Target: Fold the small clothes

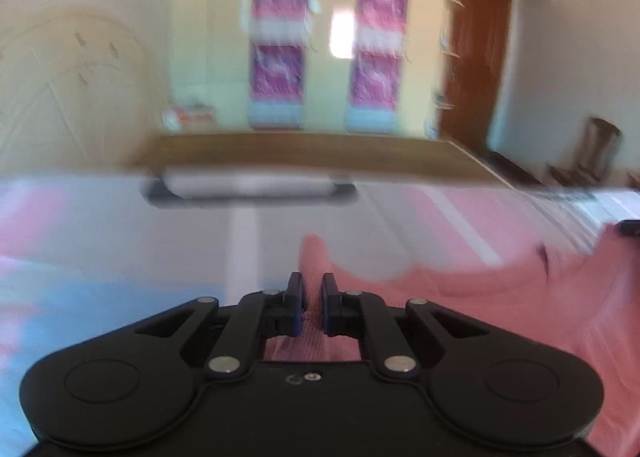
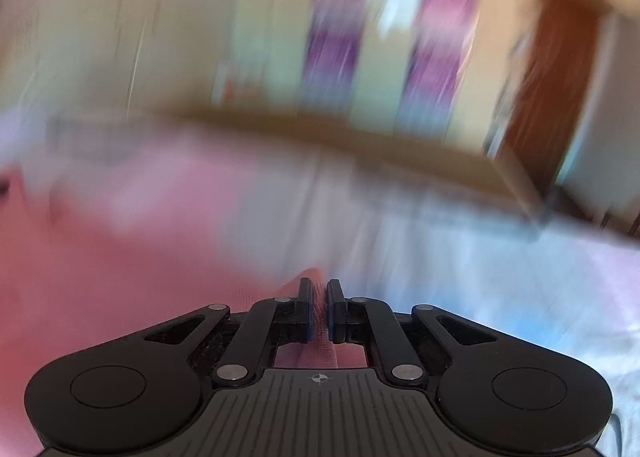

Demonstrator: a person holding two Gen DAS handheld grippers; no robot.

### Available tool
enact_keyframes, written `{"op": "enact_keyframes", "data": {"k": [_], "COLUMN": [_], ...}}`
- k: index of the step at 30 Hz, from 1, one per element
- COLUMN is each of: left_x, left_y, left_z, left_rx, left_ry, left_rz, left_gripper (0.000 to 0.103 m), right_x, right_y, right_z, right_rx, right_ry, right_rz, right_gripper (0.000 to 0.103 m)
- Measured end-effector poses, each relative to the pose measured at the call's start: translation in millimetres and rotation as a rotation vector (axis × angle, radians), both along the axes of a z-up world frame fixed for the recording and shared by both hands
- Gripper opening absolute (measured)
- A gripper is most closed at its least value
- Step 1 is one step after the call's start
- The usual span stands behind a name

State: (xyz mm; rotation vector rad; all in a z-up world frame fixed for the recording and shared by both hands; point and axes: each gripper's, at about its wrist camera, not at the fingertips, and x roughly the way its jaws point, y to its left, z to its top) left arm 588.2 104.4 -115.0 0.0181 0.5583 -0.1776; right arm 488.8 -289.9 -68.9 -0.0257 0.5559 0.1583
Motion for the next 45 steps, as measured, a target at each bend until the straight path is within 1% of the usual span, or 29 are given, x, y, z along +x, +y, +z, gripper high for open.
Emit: {"op": "enact_keyframes", "data": {"k": [1, 2, 3, 6, 8, 13, 14, 15, 17, 18, 19, 20, 21, 22, 23, 26, 27, 29, 30, 31, 33, 34, 35, 36, 38, 40, 41, 43, 45], "left_x": [2, 6, 7, 3, 7, 27, 28, 30, 29, 23, 12, 2, -7, -13, -21, -35, -36, -29, -23, -18, -16, -15, -16, -17, -27, -51, -60, -91, -99], "left_y": [3, 5, 6, 7, 7, -6, -7, -8, -3, 2, 5, 3, -6, -17, -38, -91, -103, -104, -92, -70, -40, -29, -26, -28, -41, -54, -62, -89, -112], "left_z": [-4, -9, -12, -12, -14, -26, -27, -27, -23, -17, -9, -1, 5, 7, 8, 4, -1, -15, -23, -27, -29, -30, -28, -26, -15, 1, 6, 6, -11], "left_rx": [-0.01, -0.02, -0.008, -0.013, -0.01, 0.049, 0.063, 0.068, 0.072, 0.061, 0.038, 0.019, 0.007, -0.005, -0.016, 0.002, 0.02, 0.087, 0.115, 0.086, 0.07, 0.029, 0.011, 0.021, 0.034, -0.016, -0.036, -0.023, 0.029], "left_ry": [0.02, 0.055, 0.059, 0.044, 0.061, 0.134, 0.13, 0.132, 0.127, 0.11, 0.071, 0.041, 0.036, 0.043, 0.051, 0.073, 0.081, 0.096, 0.113, 0.124, 0.126, 0.136, 0.139, 0.141, 0.12, 0.069, 0.063, 0.033, 0.067], "left_rz": [0.015, 0.023, 0.036, 0.026, 0.023, 0.029, 0.026, 0.026, 0.055, 0.075, 0.074, 0.04, 0.0, -0.04, -0.125, -0.28, -0.298, -0.262, -0.206, -0.154, -0.077, -0.08, -0.079, -0.071, -0.087, -0.136, -0.17, -0.246, -0.27], "left_gripper": [0.008, 0.008, 0.008, 0.008, 0.008, 0.008, 0.009, 0.013, 0.034, 0.055, 0.057, 0.057, 0.057, 0.055, 0.055, 0.055, 0.055, 0.052, 0.052, 0.052, 0.052, 0.052, 0.052, 0.05, 0.05, 0.051, 0.051, 0.054, 0.054], "right_x": [0, 5, 6, 3, 5, 20, 25, 27, 31, 31, 26, 16, 9, 7, 5, -1, -1, -4, -4, 0, 11, 18, 20, 20, 14, -7, -23, -47, -60], "right_y": [-5, -5, -5, -5, -4, 0, 0, 1, -1, -2, -3, -3, 1, 12, 28, 85, 102, 123, 119, 104, 62, 36, 16, 8, 15, 20, 25, 43, 60], "right_z": [0, -7, -11, -7, -9, -37, -43, -46, -41, -36, -27, -15, -6, -2, -1, -6, -11, -22, -26, -28, -34, -38, -39, -38, -28, -13, -10, -9, -24], "right_rx": [0.018, -0.006, -0.017, -0.031, -0.056, -0.092, -0.1, -0.101, -0.07, -0.057, -0.053, -0.032, 0.018, 0.053, 0.073, 0.098, 0.08, -0.04, -0.083, -0.089, -0.126, -0.104, -0.017, 0.028, 0.009, 0.091, 0.113, 0.094, 0.028], "right_ry": [-0.002, 0.037, 0.05, 0.017, 0.023, 0.145, 0.167, 0.171, 0.189, 0.191, 0.159, 0.095, 0.072, 0.094, 0.12, 0.171, 0.192, 0.184, 0.16, 0.154, 0.164, 0.191, 0.208, 0.215, 0.192, 0.143, 0.114, 0.085, 0.121], "right_rz": [-0.049, -0.059, -0.058, -0.046, -0.041, -0.064, -0.07, -0.077, -0.106, -0.134, -0.166, -0.158, -0.097, -0.041, 0.043, 0.292, 0.357, 0.414, 0.399, 0.341, 0.085, -0.023, -0.041, -0.034, -0.026, 0.026, 0.059, 0.159, 0.221], "right_gripper": [0.005, 0.005, 0.005, 0.005, 0.005, 0.005, 0.006, 0.006, 0.008, 0.024, 0.034, 0.034, 0.034, 0.034, 0.034, 0.034, 0.034, 0.034, 0.034, 0.034, 0.034, 0.034, 0.034, 0.034, 0.034, 0.034, 0.034, 0.034, 0.034]}}
